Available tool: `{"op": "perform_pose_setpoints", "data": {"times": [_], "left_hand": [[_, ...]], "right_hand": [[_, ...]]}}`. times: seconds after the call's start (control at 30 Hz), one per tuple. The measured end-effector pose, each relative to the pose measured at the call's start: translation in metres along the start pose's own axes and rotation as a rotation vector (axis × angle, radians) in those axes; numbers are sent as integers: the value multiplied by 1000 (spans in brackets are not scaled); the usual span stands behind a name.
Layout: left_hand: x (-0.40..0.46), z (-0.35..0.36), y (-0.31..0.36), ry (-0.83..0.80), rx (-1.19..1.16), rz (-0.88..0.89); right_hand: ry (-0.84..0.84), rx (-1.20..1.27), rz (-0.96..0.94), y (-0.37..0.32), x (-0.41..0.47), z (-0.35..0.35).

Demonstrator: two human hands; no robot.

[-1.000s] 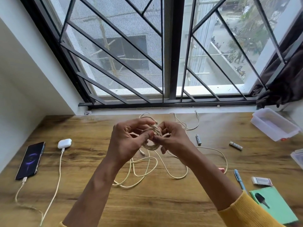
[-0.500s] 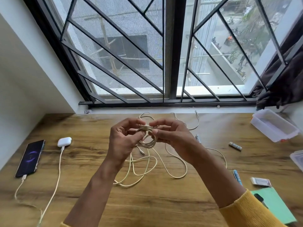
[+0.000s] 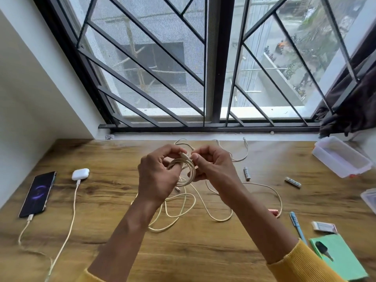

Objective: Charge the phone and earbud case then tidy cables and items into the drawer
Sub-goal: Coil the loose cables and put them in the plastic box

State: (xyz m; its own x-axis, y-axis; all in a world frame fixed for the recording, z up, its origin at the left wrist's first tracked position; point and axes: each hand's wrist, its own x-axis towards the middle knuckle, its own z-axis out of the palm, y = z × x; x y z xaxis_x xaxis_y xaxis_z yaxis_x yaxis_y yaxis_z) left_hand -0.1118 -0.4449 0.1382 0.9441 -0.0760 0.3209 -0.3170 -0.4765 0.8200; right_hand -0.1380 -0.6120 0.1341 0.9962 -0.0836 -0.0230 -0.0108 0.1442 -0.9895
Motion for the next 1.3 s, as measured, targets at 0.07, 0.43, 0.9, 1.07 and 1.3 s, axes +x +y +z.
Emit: {"op": "perform_pose_setpoints", "data": {"times": [0.07, 0.43, 0.9, 1.07, 1.3], "left_hand": [[1, 0, 2, 55, 75, 41], [9, 1, 4, 92, 78, -61], [18, -14, -3, -462, -695, -525], [19, -7, 5, -363, -873, -700], [20, 2, 3, -326, -991, -861]], "right_hand": [[-15, -26, -5, -2, 1, 0], [7, -3, -86, -7, 5, -5], [70, 31, -97, -9, 8, -11], [71, 25, -102, -12, 4, -10], [29, 31, -73, -14, -1, -11]]}}
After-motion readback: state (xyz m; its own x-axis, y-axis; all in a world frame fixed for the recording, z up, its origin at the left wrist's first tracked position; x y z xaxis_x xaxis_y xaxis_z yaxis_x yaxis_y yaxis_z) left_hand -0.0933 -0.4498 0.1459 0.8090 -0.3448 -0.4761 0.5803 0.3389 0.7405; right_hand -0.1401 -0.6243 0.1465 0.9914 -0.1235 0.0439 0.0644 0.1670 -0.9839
